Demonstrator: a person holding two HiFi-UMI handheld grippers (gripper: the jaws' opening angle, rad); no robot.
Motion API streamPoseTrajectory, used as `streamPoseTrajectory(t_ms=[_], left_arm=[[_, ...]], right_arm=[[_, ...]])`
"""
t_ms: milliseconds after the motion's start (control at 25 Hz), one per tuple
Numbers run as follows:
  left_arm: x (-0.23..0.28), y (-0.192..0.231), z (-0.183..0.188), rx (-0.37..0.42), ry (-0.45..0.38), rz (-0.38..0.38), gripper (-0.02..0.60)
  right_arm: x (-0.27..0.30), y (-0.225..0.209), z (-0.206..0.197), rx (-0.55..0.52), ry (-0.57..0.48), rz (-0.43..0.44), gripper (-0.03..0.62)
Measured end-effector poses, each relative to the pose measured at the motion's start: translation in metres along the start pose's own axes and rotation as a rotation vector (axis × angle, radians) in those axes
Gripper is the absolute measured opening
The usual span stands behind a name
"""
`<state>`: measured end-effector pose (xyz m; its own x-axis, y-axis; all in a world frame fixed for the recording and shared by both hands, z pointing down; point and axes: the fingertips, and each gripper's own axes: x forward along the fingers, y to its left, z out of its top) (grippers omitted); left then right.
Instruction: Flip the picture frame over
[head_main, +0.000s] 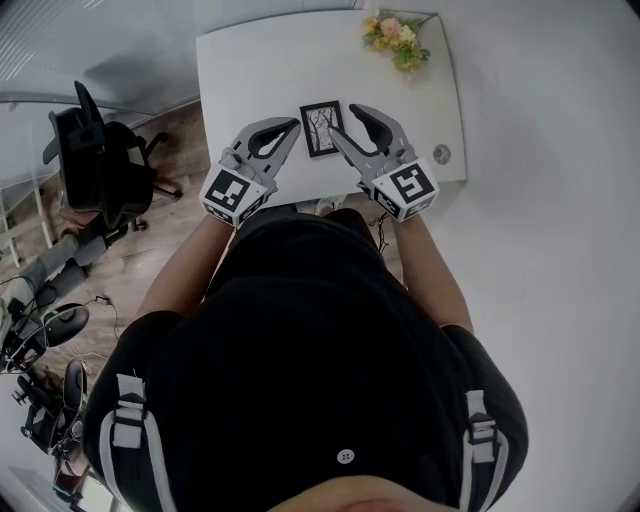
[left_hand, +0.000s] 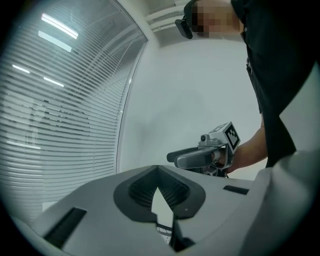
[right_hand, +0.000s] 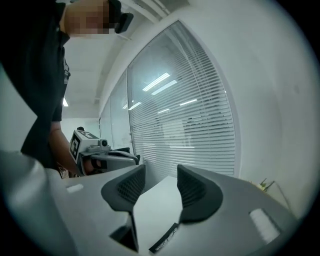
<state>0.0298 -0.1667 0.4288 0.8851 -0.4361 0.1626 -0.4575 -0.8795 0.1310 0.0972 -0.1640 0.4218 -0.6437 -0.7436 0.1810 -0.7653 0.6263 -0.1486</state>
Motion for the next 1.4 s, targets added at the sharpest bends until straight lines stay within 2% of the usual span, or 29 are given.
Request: streamPoseTrajectory(t_ms=[120, 720, 800, 1000, 1400], left_arm=[[0.000, -0.001, 0.013, 0.016, -0.021, -0.004, 0.003], [0.007, -0.014, 0.040, 0.026, -0.075, -0.039, 0.003], [0.007, -0.015, 0.044, 0.031, -0.060, -0.034, 0.003], [0.006, -0.019, 0.049, 0.039, -0.092, -0.050, 0.003], [0.005, -0.017, 0.050, 0.041, -0.096, -0.028, 0.003]], right_arm=[[-0.001, 0.007, 0.011, -0.037, -0.022, 0.002, 0.134], [-0.013, 0.017, 0.033, -0.091, -0.073, -0.010, 0.014], [-0.014, 0.016, 0.035, -0.092, -0.076, -0.015, 0.011], [-0.016, 0.014, 0.043, -0.098, -0.094, -0.023, 0.009], [-0.016, 0.009, 0.050, -0.100, -0.116, -0.039, 0.009]])
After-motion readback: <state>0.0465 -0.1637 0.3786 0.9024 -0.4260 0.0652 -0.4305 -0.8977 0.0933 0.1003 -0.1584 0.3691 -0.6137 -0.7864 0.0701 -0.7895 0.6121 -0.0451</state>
